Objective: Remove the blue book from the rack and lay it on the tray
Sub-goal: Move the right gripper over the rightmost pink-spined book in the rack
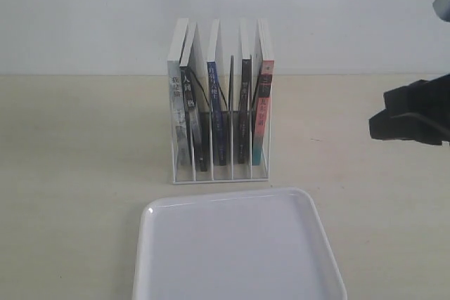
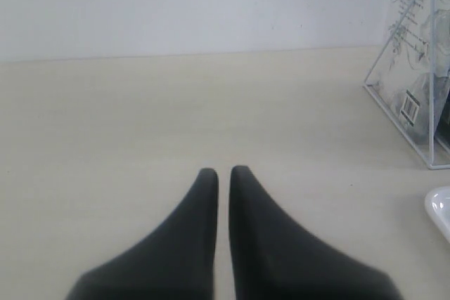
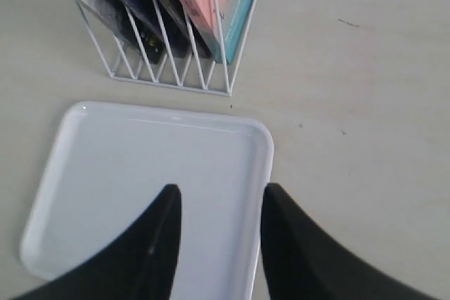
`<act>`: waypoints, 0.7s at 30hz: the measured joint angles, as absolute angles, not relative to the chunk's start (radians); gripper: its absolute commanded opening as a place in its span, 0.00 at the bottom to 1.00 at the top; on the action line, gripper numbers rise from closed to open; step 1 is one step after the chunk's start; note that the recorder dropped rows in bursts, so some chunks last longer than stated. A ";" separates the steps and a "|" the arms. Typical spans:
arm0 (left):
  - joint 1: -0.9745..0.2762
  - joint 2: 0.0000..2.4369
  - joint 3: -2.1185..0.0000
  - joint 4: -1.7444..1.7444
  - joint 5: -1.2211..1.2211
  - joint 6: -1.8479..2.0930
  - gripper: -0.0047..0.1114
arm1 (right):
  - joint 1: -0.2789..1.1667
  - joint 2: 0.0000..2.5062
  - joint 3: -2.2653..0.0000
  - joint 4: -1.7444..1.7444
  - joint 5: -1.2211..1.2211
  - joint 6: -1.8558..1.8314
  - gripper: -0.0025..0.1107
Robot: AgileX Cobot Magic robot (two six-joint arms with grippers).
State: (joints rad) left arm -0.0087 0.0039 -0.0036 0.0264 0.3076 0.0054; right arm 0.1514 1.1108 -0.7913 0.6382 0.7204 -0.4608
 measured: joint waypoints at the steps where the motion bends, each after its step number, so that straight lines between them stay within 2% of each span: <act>1: -0.009 0.004 -0.004 0.026 0.308 0.005 0.08 | 0.151 1.111 -0.800 0.638 0.726 -0.461 0.34; 7: -0.009 0.004 -0.004 0.026 0.308 0.005 0.08 | 0.151 1.112 -0.855 0.645 0.744 -0.450 0.34; 9: -0.009 0.004 -0.004 0.026 0.308 0.005 0.08 | 0.151 1.112 -0.876 0.645 0.737 -0.443 0.31; 14: -0.009 0.004 -0.004 0.026 0.308 0.005 0.08 | 0.151 1.112 -0.911 0.659 0.725 -0.446 0.02; 21: -0.009 0.004 -0.004 0.026 0.308 0.005 0.08 | 0.151 1.147 -1.013 0.667 0.747 -0.460 0.06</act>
